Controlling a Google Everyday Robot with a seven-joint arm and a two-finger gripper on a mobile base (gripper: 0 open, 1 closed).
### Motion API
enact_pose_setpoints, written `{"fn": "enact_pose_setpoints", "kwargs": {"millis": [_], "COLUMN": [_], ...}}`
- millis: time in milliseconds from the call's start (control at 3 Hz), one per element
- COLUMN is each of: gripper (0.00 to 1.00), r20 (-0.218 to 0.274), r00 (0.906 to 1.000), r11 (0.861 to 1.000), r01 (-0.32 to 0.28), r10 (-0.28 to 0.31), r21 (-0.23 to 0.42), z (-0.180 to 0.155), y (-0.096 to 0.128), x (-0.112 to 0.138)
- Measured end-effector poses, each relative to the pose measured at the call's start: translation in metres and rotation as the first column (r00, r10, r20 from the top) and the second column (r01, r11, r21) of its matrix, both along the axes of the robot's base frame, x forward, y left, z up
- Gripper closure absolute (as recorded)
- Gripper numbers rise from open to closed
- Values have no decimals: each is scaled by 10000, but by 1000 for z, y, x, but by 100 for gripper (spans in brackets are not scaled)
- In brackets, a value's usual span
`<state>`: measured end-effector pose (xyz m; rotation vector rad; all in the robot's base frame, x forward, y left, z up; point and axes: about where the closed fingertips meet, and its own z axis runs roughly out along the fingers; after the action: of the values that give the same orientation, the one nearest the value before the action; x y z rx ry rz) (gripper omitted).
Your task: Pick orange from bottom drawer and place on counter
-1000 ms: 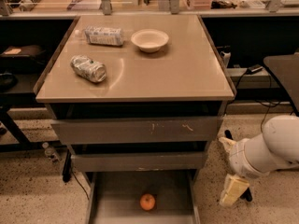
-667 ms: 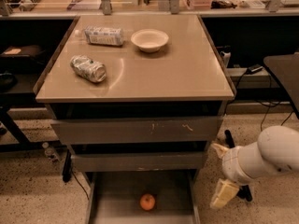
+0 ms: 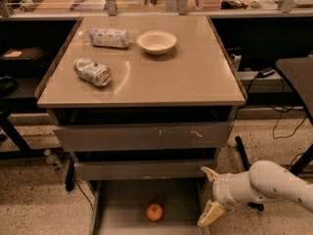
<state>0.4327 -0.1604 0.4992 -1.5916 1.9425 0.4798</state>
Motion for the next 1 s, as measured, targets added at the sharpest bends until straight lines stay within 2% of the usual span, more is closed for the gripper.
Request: {"fn": "enact_pose_setpoints", "kwargs": {"millis": [333,667,1000], "gripper": [0,0,0], "r20": [-449,-449,-360], "r00": [9990,9990,9987], "r11": [9974,9974,9952], "r01": [9,9,379], "r10": [23,24,-348], "r21": [726,726,908], "z": [-69,-69,-103], "y": [13,13,21], "x": [4,4,8]}}
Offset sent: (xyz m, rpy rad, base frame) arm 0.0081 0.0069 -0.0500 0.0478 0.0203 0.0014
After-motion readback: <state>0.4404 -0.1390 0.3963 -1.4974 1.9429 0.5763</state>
